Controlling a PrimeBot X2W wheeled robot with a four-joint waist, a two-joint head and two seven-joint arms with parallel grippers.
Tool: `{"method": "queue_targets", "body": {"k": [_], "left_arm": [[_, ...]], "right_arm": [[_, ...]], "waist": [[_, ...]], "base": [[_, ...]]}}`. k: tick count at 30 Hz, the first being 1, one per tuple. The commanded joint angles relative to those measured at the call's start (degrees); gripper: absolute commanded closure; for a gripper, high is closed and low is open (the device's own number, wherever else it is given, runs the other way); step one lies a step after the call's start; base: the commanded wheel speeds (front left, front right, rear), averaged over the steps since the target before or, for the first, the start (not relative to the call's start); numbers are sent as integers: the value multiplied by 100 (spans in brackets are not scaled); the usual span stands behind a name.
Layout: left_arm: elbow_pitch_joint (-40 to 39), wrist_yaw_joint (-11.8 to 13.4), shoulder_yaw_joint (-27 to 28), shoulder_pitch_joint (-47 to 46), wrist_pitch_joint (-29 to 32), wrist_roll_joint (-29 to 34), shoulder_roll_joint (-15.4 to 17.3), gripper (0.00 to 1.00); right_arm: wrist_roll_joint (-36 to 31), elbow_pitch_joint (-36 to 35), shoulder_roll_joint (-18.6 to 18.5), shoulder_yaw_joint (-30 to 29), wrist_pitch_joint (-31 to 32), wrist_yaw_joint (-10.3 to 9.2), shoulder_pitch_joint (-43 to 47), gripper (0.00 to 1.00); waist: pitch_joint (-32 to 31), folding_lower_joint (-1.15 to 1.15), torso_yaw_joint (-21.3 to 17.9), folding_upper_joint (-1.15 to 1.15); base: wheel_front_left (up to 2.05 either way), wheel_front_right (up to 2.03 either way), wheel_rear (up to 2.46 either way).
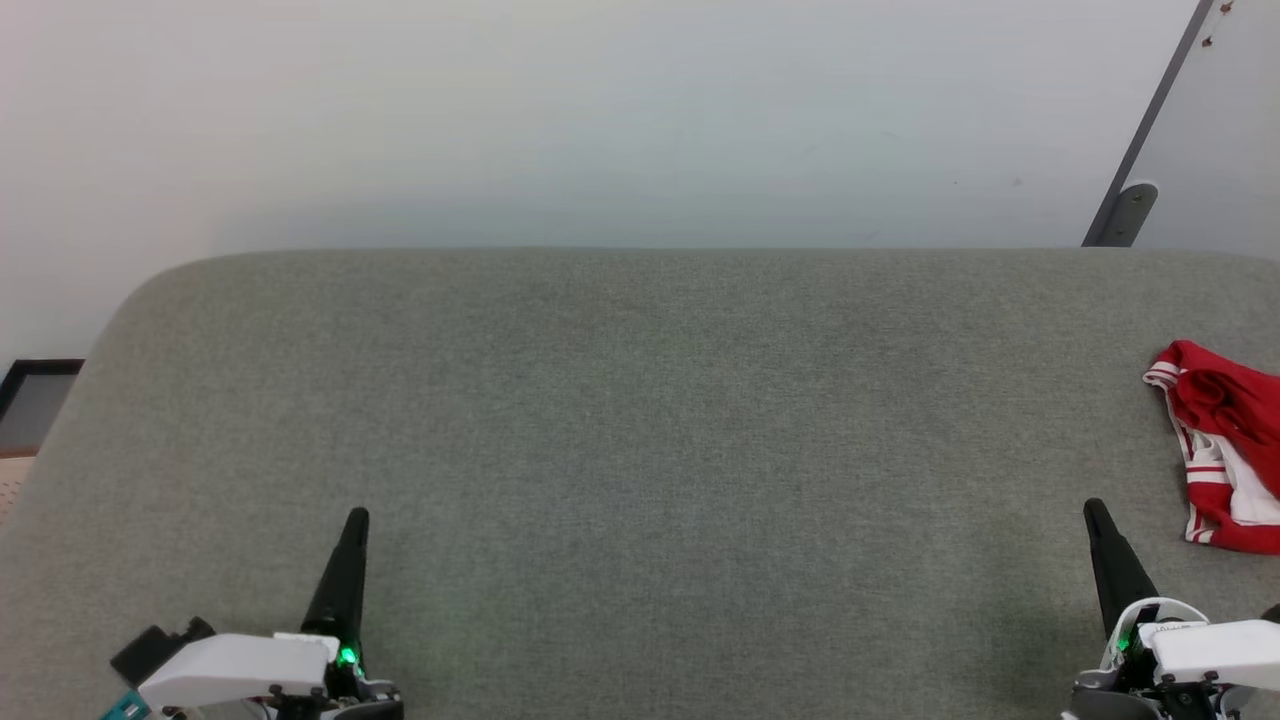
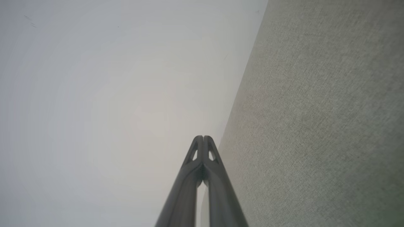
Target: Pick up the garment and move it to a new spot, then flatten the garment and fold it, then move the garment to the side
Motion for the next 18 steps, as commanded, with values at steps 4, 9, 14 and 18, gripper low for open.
{"method": "queue_targets", "body": {"k": [4, 9, 14, 18], "left_arm": [[-29, -17, 28, -75, 54, -213, -28, 100], [-35, -18, 37, -100, 107, -411, -54, 100], [-38, -19, 44, -116, 164, -583, -82, 100], [-39, -19, 50, -125, 207, -733, -103, 100]], "right_arm": [[240, -38, 15, 18, 60, -7, -75, 100], [476, -40, 21, 18, 114, -7, -97, 100], [666, -40, 28, 20, 158, -7, -120, 100], [844, -39, 33, 21, 204, -8, -136, 100]], "waist": [[2, 0, -8, 0], [5, 0, -19, 0], [7, 0, -30, 0], [9, 0, -38, 0]], "base": [[0, 0, 0], [0, 0, 0], [0, 0, 0], [0, 0, 0]]}}
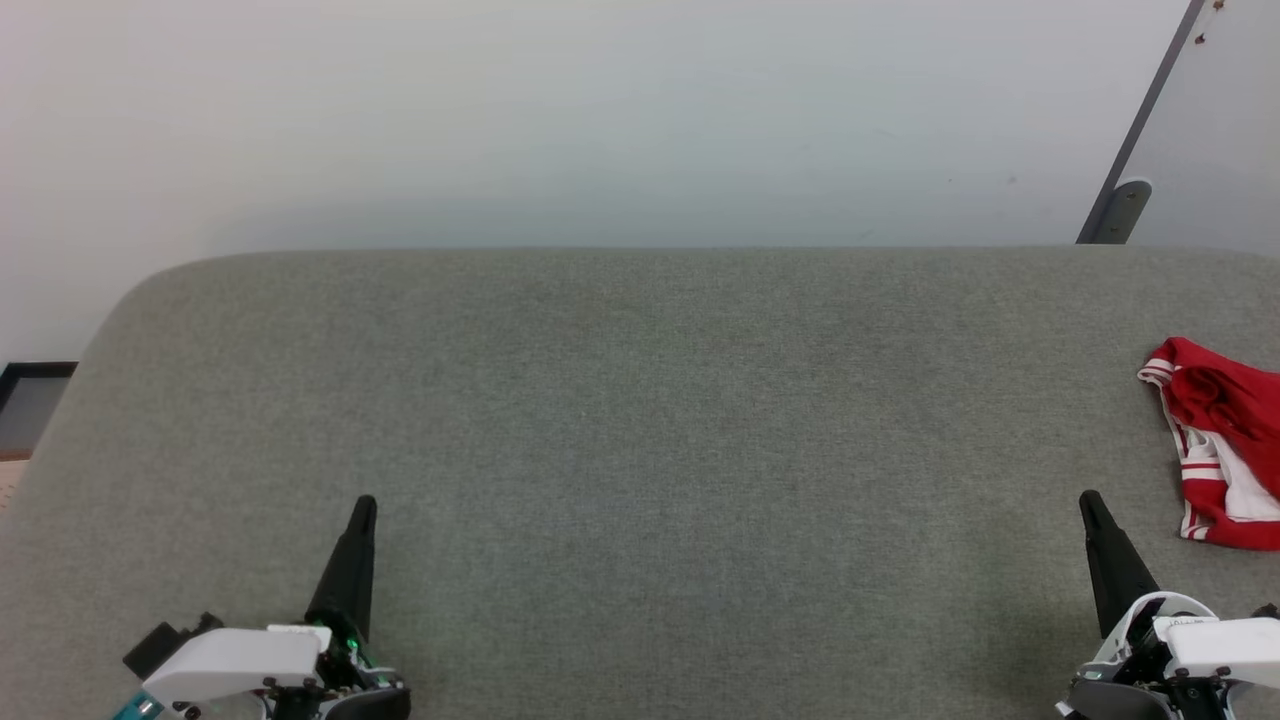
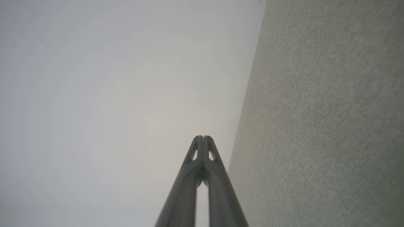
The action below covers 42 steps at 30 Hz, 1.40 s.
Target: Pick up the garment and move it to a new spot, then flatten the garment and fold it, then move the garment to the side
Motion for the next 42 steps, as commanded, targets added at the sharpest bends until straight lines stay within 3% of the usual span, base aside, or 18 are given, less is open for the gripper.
{"method": "queue_targets", "body": {"k": [1, 42], "left_arm": [[-12, -20, 21, -53, 41, -99, -19, 100], [-15, -20, 22, -61, 61, -168, -27, 100]], "right_arm": [[124, -28, 24, 20, 31, -8, -92, 100], [201, -22, 26, 21, 54, -8, -67, 100]], "waist": [[0, 0, -2, 0], [2, 0, -8, 0]], "base": [[0, 0, 0], [0, 0, 0]]}}
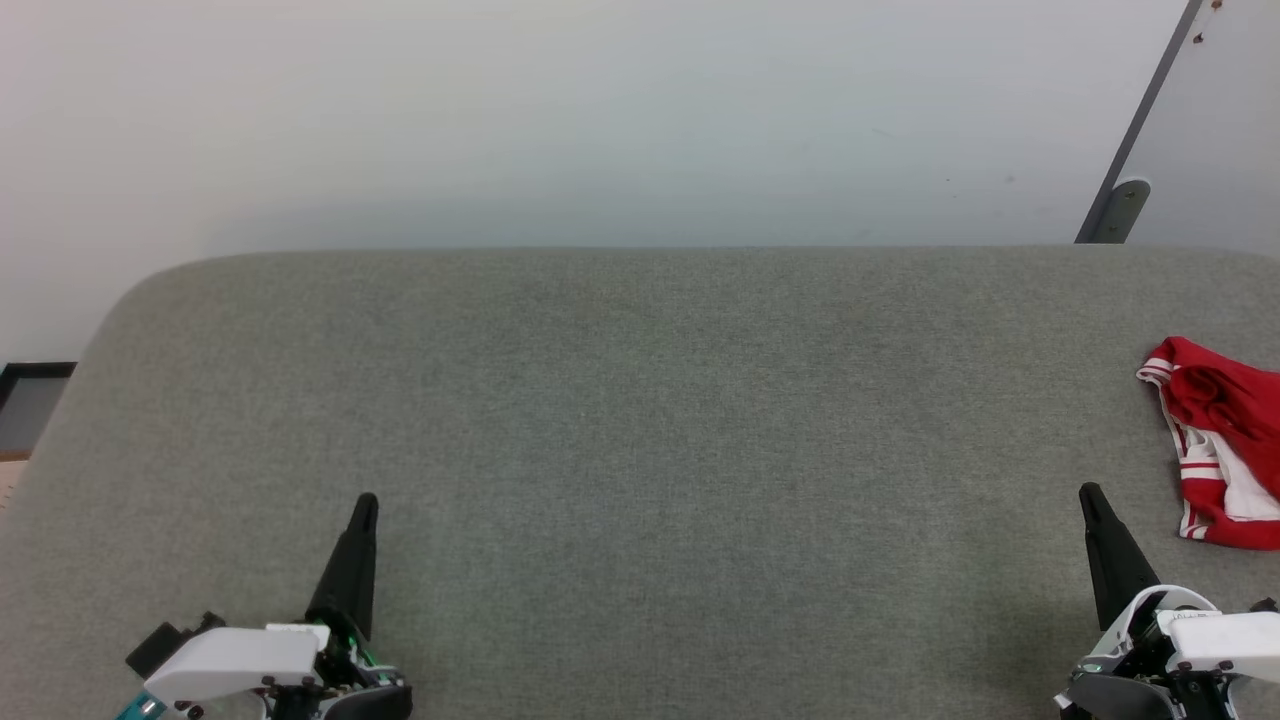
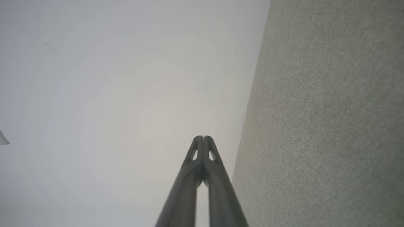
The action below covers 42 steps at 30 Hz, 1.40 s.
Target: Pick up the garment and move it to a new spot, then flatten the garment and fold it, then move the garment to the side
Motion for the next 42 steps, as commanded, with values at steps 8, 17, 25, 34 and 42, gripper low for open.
{"method": "queue_targets", "body": {"k": [8, 17, 25, 34, 42], "left_arm": [[-10, -20, 15, -48, 18, -16, -4, 100], [-10, -20, 15, -48, 17, -16, -4, 100], [-10, -20, 15, -47, 16, -17, -4, 100], [-11, -20, 14, -47, 17, -17, -4, 100], [-11, -20, 14, -47, 17, -17, -4, 100]], "right_arm": [[19, -12, 21, 19, 14, -8, -13, 100], [19, -12, 21, 20, 14, -8, -13, 100], [19, -12, 21, 19, 14, -8, -13, 100], [19, -12, 22, 19, 13, -8, -13, 100], [19, -12, 22, 20, 14, -8, -13, 100]], "waist": [[0, 0, 0, 0], [0, 0, 0, 0], [0, 0, 0, 0], [0, 0, 0, 0], [0, 0, 0, 0]], "base": [[0, 0, 0], [0, 0, 0], [0, 0, 0], [0, 0, 0], [0, 0, 0]]}}
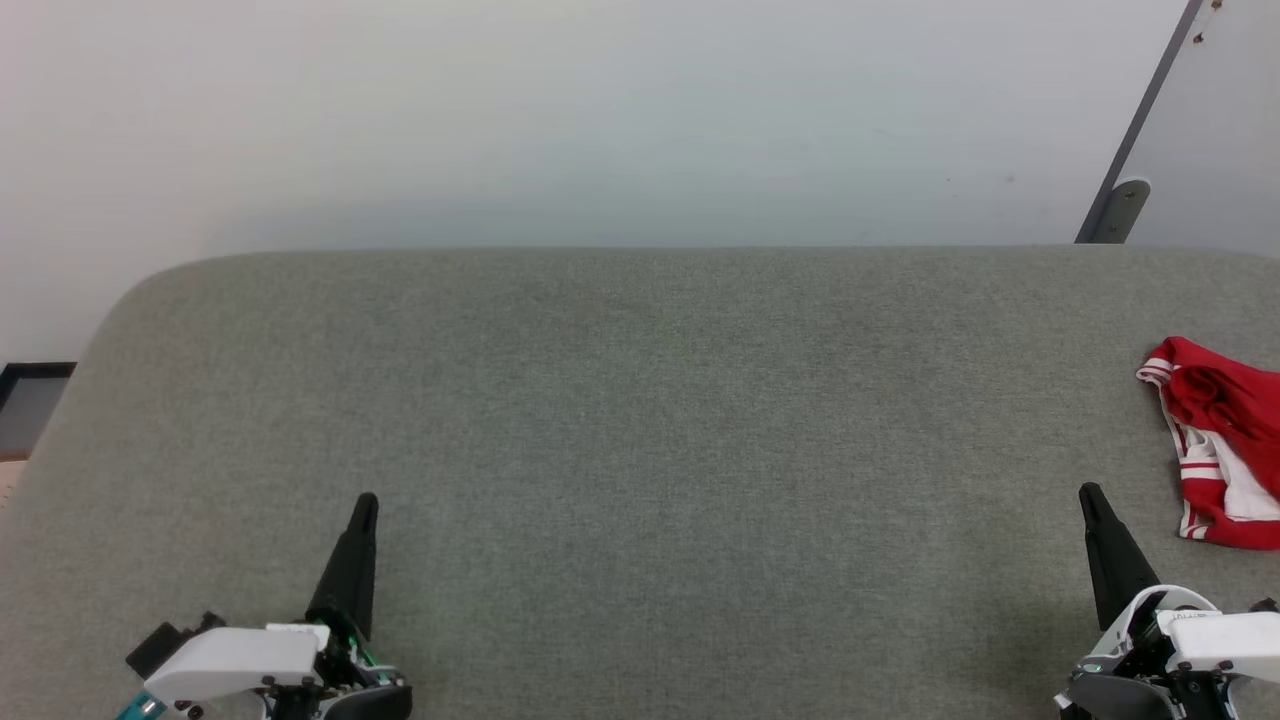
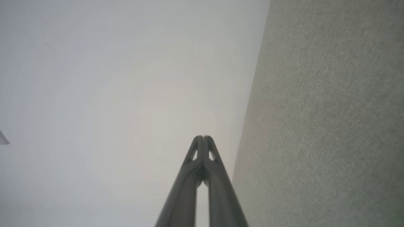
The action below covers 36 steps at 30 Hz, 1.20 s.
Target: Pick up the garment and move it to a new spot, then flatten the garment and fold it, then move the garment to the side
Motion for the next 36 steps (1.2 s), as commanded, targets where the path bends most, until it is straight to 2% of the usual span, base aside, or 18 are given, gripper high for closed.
{"method": "queue_targets", "body": {"k": [1, 36], "left_arm": [[-11, -20, 14, -47, 17, -17, -4, 100], [-11, -21, 13, -47, 16, -18, -4, 100]], "right_arm": [[19, -12, 22, 18, 13, -8, -13, 100], [20, -12, 22, 19, 12, -8, -13, 100]], "waist": [[0, 0, 0, 0], [0, 0, 0, 0]], "base": [[0, 0, 0], [0, 0, 0]]}}
